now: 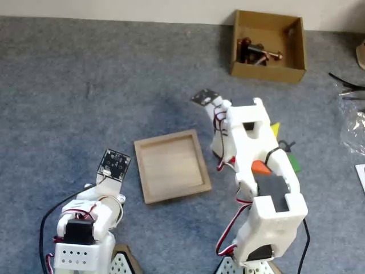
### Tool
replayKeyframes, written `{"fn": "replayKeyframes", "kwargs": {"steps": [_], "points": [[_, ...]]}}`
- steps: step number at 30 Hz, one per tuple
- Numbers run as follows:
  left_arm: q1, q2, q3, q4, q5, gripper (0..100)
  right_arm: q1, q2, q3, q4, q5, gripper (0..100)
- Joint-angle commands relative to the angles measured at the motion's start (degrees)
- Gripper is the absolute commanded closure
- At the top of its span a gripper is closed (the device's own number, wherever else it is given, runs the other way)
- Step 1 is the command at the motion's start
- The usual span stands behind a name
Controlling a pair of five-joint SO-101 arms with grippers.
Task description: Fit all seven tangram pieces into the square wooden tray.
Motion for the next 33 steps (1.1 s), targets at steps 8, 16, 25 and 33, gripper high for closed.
{"fn": "replayKeyframes", "kwargs": {"steps": [8, 16, 25, 33], "points": [[-0.66, -0.31, 1.10, 0.35, 0.26, 99, 1.71, 1.89, 4.18, -0.40, 3.52, 80.8], [-0.66, -0.31, 1.10, 0.35, 0.26, 99, 1.80, 1.80, 8.66, -0.66, 7.91, 82.4], [-0.66, -0.31, 1.10, 0.35, 0.26, 99, 1.80, 1.80, 8.84, -0.75, 8.00, 73.0], [-0.66, -0.31, 1.10, 0.35, 0.26, 99, 1.19, 1.63, 8.84, -0.66, 8.00, 73.1]]}}
